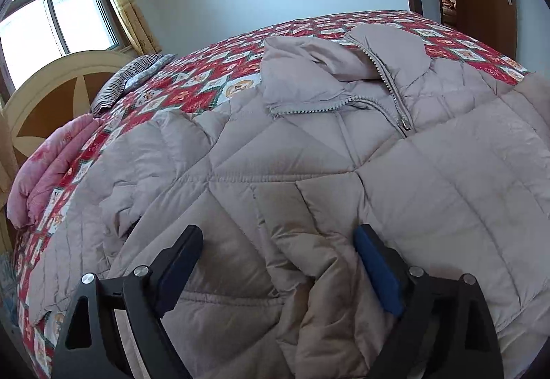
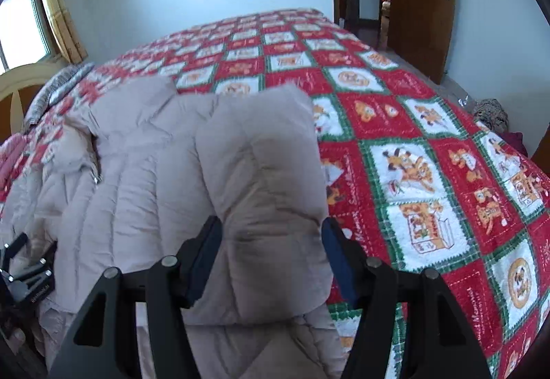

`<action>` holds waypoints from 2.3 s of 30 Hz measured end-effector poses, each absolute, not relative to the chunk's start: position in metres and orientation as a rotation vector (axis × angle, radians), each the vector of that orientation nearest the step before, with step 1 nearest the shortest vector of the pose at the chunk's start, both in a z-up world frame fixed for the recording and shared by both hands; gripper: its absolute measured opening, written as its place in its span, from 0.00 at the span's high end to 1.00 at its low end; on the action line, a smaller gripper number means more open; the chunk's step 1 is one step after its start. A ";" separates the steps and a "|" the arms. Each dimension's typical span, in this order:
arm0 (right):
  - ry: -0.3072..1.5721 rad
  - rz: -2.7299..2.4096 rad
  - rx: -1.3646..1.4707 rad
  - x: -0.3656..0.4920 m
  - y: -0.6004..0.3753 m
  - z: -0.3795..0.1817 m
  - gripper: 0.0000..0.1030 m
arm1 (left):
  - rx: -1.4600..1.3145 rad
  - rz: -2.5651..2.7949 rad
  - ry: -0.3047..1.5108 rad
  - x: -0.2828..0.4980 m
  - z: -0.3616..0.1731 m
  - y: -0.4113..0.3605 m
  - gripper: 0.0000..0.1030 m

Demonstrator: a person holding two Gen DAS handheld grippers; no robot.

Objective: Fold large clothes

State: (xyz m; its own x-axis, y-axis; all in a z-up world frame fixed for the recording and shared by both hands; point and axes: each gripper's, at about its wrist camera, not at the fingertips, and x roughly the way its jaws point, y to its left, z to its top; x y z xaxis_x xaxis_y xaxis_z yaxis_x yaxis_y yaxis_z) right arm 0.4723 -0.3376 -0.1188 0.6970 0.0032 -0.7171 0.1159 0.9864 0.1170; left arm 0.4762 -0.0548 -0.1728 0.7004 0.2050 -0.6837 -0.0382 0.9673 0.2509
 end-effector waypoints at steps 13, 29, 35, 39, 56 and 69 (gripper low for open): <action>0.863 -0.018 0.006 0.505 -0.271 -0.156 0.38 | 0.157 0.120 0.806 0.481 -0.178 -0.045 0.04; 0.868 0.076 -0.093 0.478 -0.200 -0.175 0.20 | 0.121 0.096 0.786 0.458 -0.154 -0.028 0.02; 0.858 0.078 -0.083 0.475 -0.201 -0.175 0.19 | 0.177 0.158 0.690 0.411 -0.118 0.021 0.02; 0.850 0.072 -0.086 0.472 -0.199 -0.173 0.18 | 0.202 0.306 0.673 0.386 -0.116 0.094 0.02; 0.839 0.058 -0.103 0.470 -0.198 -0.172 0.17 | -0.275 0.705 0.854 0.345 -0.162 0.387 0.02; 0.842 0.067 -0.093 0.470 -0.200 -0.171 0.16 | -0.154 0.572 0.787 0.349 -0.133 0.344 0.93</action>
